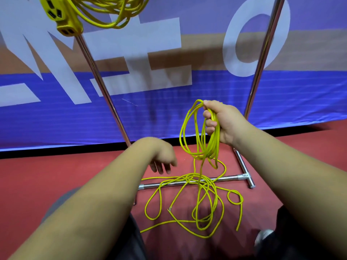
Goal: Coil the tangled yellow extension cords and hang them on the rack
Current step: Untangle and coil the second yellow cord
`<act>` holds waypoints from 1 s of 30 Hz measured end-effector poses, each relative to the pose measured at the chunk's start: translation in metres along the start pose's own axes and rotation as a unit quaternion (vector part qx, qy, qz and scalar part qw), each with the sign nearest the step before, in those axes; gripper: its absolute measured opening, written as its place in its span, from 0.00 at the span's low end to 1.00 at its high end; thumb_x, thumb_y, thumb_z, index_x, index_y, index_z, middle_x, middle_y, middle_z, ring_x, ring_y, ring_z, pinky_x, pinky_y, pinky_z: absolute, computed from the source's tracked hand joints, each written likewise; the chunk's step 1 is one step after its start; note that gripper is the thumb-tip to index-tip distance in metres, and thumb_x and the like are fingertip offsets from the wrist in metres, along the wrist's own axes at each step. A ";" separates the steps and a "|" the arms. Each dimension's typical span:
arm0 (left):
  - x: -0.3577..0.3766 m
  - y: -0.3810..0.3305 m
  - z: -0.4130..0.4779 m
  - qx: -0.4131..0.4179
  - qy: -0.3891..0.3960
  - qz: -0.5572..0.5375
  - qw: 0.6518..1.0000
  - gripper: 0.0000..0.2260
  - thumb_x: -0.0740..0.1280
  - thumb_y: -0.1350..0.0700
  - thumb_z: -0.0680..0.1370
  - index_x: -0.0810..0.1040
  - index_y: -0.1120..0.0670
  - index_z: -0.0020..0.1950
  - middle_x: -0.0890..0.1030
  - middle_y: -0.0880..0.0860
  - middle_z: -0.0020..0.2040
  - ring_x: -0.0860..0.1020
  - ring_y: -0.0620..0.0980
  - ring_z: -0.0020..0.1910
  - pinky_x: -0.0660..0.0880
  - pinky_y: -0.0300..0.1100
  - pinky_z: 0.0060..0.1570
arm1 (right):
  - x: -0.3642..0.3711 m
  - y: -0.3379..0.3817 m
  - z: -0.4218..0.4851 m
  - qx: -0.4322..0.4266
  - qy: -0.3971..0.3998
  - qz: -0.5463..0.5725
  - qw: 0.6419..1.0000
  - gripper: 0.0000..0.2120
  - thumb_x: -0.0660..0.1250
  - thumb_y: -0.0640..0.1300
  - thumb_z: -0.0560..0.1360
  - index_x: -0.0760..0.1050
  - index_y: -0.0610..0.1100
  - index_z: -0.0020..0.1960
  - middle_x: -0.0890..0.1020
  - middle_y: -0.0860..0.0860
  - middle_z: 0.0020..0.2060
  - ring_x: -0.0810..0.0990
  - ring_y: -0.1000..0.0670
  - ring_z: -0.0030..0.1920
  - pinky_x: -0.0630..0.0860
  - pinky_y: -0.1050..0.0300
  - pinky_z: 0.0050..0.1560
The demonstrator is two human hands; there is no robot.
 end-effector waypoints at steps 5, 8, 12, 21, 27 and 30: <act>0.039 -0.025 0.035 0.137 -0.030 0.126 0.982 0.37 0.73 0.47 0.79 0.57 0.46 0.84 0.73 0.53 0.76 0.76 0.57 0.69 0.72 0.51 0.70 | 0.005 0.014 0.002 -0.017 0.014 0.032 0.999 0.07 0.64 0.44 0.83 0.79 0.43 0.50 0.76 0.53 0.31 0.65 0.57 0.21 0.62 0.64 0.20; 0.063 -0.026 0.049 0.194 -0.048 0.136 0.970 0.30 0.70 0.46 0.81 0.64 0.48 0.81 0.71 0.51 0.78 0.71 0.55 0.74 0.68 0.47 0.72 | 0.008 0.021 0.000 -0.015 0.046 0.075 0.996 0.07 0.64 0.44 0.84 0.79 0.42 0.52 0.74 0.54 0.30 0.64 0.58 0.21 0.60 0.65 0.18; 0.084 -0.024 0.061 0.243 -0.023 0.104 0.964 0.18 0.67 0.45 0.83 0.77 0.52 0.69 0.81 0.51 0.62 0.77 0.55 0.64 0.72 0.47 0.67 | 0.008 0.030 -0.002 -0.008 0.067 0.123 0.990 0.08 0.63 0.45 0.85 0.78 0.42 0.52 0.69 0.56 0.28 0.61 0.58 0.20 0.56 0.65 0.18; 0.061 -0.020 0.063 0.218 -0.096 0.081 0.968 0.11 0.66 0.50 0.84 0.82 0.57 0.51 0.87 0.54 0.51 0.82 0.53 0.49 0.76 0.48 0.54 | -0.006 0.051 -0.002 -0.021 0.058 0.168 0.984 0.10 0.65 0.50 0.85 0.78 0.45 0.50 0.66 0.56 0.26 0.61 0.57 0.19 0.55 0.65 0.18; -0.004 -0.017 0.026 0.154 -0.239 -0.241 0.928 0.13 0.63 0.53 0.85 0.80 0.62 0.50 0.79 0.54 0.34 0.78 0.51 0.27 0.76 0.41 0.28 | -0.021 0.058 -0.003 -0.099 0.017 -0.029 0.995 0.14 0.67 0.56 0.84 0.79 0.45 0.52 0.64 0.53 0.26 0.58 0.55 0.20 0.54 0.62 0.22; -0.025 -0.021 0.005 0.139 -0.250 -0.367 0.885 0.11 0.64 0.54 0.85 0.81 0.61 0.50 0.78 0.53 0.34 0.76 0.47 0.25 0.76 0.39 0.25 | -0.021 0.051 -0.003 -0.118 0.020 -0.115 0.986 0.14 0.70 0.55 0.82 0.80 0.43 0.54 0.63 0.50 0.27 0.59 0.53 0.21 0.56 0.61 0.25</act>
Point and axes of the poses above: each hand's wrist, its own z-axis towards the middle knuckle, its own x-axis out of the palm, y = z × x, the point moved 2 cm from there along z, towards the middle knuckle
